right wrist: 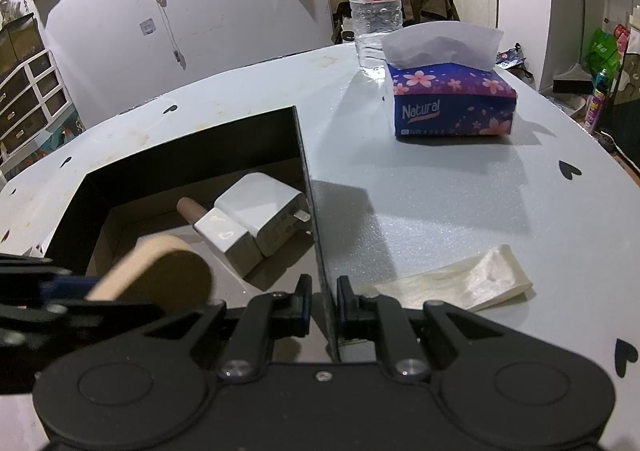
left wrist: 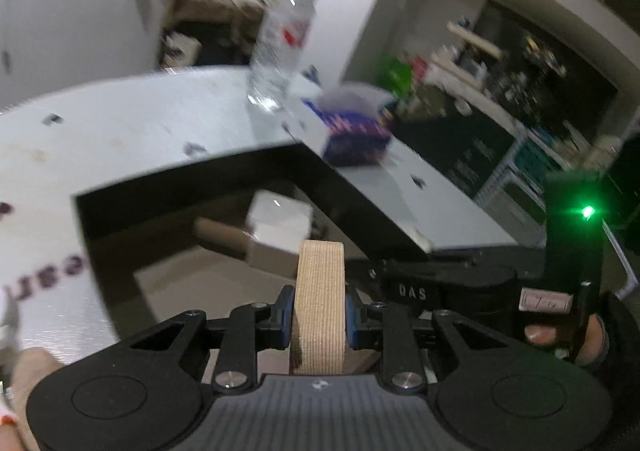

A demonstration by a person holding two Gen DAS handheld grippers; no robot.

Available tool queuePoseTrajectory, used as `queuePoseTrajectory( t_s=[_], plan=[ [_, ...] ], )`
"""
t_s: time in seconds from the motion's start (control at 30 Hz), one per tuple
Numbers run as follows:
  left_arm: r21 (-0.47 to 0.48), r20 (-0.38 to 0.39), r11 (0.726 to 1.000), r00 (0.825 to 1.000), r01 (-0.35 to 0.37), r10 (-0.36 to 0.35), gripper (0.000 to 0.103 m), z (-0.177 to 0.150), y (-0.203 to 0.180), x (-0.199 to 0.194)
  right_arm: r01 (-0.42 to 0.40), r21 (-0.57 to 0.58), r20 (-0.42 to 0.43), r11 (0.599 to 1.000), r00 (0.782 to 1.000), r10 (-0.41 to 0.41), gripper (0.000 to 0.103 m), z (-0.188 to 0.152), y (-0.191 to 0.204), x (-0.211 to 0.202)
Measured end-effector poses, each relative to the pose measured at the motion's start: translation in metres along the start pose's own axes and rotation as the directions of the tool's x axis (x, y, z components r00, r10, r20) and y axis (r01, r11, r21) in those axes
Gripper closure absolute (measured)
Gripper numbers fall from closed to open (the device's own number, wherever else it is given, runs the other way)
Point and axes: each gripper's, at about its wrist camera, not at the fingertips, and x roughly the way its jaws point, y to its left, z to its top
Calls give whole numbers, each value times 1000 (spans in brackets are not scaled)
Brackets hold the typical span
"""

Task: Organize rigid objects
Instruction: 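Carry the wooden oval piece into the black box and release it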

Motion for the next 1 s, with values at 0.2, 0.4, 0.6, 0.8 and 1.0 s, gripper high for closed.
queuePoseTrajectory(
  t_s=[0.2,0.4,0.6,0.8,1.0],
  plan=[
    [20,-45,997,997,-68,69,54,3,2,18,-4,5,0,1000,1000,4,90,0,-1,0],
    [41,-21,993,994,-109,110,53,2,3,11,-3,5,0,1000,1000,3,90,0,-1,0],
    [91,3,979,983,-185,186,61,4,2,2,-3,4,0,1000,1000,3,90,0,-1,0],
    [112,20,980,986,-167,165,67,8,3,-10,-3,5,0,1000,1000,3,89,0,-1,0],
    [226,-42,960,983,-165,178,72,7,-13,1,-3,4,0,1000,1000,3,90,0,-1,0]
  ],
)
